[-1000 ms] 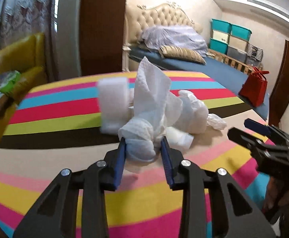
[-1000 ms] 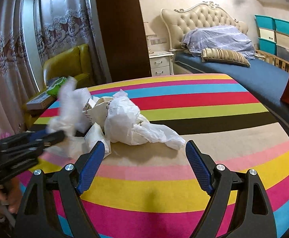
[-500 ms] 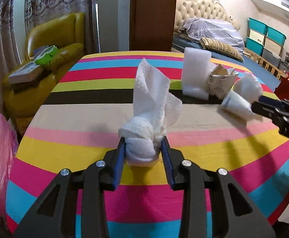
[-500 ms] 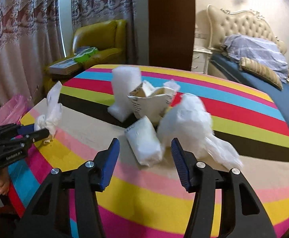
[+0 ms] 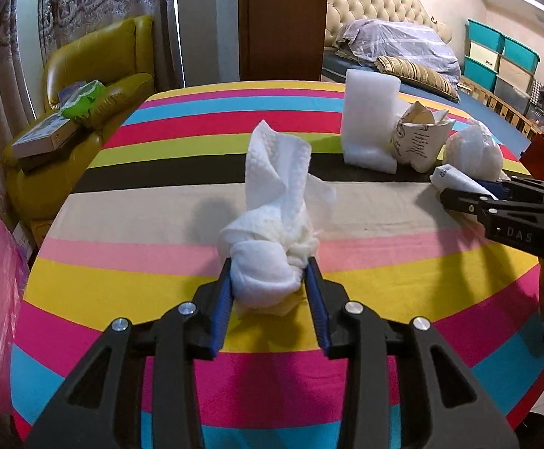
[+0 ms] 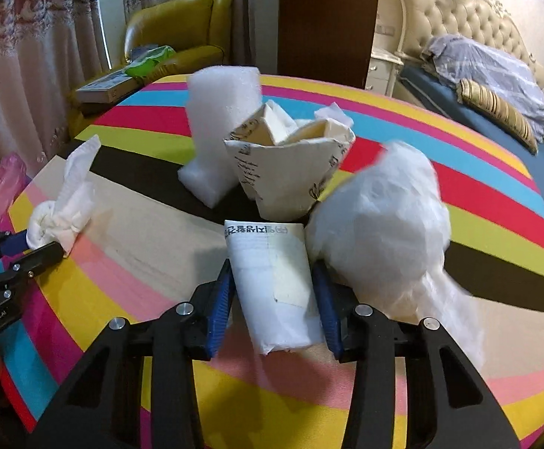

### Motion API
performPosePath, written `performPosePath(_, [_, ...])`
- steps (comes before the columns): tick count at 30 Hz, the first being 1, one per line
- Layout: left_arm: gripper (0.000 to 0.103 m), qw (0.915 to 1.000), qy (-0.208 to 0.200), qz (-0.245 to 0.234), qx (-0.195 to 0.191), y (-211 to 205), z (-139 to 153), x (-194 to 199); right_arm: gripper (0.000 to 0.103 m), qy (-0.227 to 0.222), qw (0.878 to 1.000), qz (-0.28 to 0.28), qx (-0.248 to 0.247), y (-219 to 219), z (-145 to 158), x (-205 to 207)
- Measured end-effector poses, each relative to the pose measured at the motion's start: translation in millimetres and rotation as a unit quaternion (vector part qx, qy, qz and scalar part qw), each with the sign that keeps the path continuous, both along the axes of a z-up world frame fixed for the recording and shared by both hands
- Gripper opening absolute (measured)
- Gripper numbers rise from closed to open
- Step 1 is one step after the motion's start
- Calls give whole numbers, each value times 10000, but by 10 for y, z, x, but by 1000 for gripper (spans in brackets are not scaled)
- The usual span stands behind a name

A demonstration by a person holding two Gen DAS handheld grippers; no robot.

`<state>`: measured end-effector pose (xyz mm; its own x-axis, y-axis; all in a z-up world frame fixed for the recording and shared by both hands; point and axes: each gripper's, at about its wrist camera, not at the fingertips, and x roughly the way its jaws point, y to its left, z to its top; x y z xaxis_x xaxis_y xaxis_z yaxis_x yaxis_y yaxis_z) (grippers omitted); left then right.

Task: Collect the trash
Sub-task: 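Grasp the white paper packet with the right tool while the left tool holds the tissue, then carry the tissue and paper packet toward the pink bin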

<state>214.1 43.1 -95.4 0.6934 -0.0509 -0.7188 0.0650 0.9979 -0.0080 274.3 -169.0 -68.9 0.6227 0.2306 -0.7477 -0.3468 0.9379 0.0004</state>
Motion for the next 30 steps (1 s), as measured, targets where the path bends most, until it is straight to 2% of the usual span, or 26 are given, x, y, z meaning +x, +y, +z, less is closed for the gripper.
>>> performPosePath(9, [38, 9999, 78, 72, -110, 41, -14, 23, 41, -10, 9997, -33, -234, 36, -27, 9])
performPosePath(12, [38, 9999, 86, 82, -125, 53, -13, 30, 40, 0, 10000, -19, -94, 6, -12, 0])
performPosePath(13, [38, 9998, 87, 82, -129, 58, -16, 32, 35, -41, 9999, -110, -10, -37, 10, -14])
performPosePath(15, [38, 9998, 94, 91, -157, 55, -11, 25, 33, -94, 9997, -188, 107, -91, 35, -68])
performPosePath(19, [38, 9997, 96, 93, -197, 61, -8, 26, 32, -283, 9985, -223, 407, -174, 111, -344])
performPosePath(26, [35, 9996, 47, 132, -254, 81, 1, 21, 32, -272, 9961, -376, 744, -347, 102, -811])
performPosePath(30, [35, 9995, -146, 195, -224, 85, 44, -34, 32, -336, 9938, -557, 899, -429, 67, -1017])
